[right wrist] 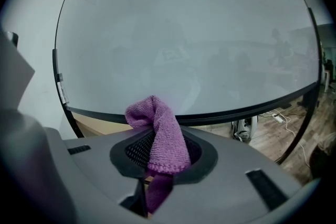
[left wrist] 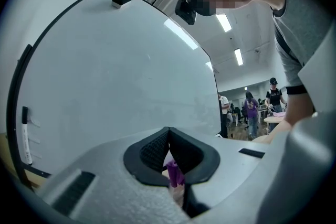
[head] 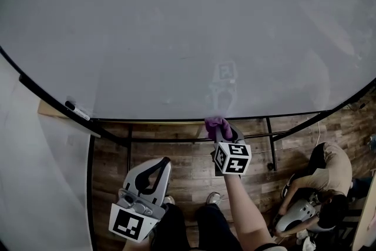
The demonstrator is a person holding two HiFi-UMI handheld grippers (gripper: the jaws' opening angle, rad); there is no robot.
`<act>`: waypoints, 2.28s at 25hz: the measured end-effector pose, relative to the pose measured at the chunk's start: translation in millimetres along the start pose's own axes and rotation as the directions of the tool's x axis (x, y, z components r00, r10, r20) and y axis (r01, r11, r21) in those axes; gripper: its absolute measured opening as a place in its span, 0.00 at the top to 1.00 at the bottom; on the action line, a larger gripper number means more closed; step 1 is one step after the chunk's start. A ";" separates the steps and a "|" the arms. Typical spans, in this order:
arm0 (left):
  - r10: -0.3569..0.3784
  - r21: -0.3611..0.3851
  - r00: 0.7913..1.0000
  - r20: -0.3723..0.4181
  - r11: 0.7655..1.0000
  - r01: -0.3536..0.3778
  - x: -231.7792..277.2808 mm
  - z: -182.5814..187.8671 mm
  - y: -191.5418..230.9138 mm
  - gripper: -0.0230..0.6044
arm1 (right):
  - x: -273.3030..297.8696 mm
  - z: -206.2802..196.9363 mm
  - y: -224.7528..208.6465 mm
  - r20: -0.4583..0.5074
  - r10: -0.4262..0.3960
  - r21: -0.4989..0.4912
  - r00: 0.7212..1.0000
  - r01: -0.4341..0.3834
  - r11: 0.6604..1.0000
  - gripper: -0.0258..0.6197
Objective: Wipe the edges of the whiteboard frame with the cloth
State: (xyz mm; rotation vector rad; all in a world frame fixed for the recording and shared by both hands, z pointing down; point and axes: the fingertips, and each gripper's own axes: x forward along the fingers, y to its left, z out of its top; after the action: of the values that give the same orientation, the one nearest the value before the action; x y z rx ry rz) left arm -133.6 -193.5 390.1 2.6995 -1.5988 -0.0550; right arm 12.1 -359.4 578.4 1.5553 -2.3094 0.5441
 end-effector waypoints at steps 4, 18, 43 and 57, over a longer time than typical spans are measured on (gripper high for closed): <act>0.007 0.009 1.000 0.007 1.000 -0.007 11.9 3.5 -13.1 0.94 | -4.9 2.0 -20.3 -0.002 0.001 -0.013 1.000 -0.001 1.000 0.84; -0.023 0.014 1.000 0.005 1.000 0.023 60.8 -3.8 -75.6 0.94 | -23.6 5.2 -100.1 0.010 -0.025 -0.026 1.000 0.025 0.999 0.84; -0.085 0.018 0.996 0.008 0.996 0.085 115.6 -8.6 -142.1 0.94 | -43.1 6.3 -191.2 0.011 -0.086 0.008 0.996 0.086 0.996 0.84; -0.197 0.030 0.980 0.033 0.980 0.196 124.3 6.7 -110.2 0.94 | -48.4 9.2 -196.0 -0.006 -0.197 0.052 0.980 0.197 0.979 0.84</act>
State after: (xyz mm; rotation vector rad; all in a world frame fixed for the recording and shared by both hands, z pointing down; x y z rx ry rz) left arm 22.5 -249.4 377.5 2.8833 -1.3442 -0.0843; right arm 211.7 -391.1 576.1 1.7831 -2.1239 0.5574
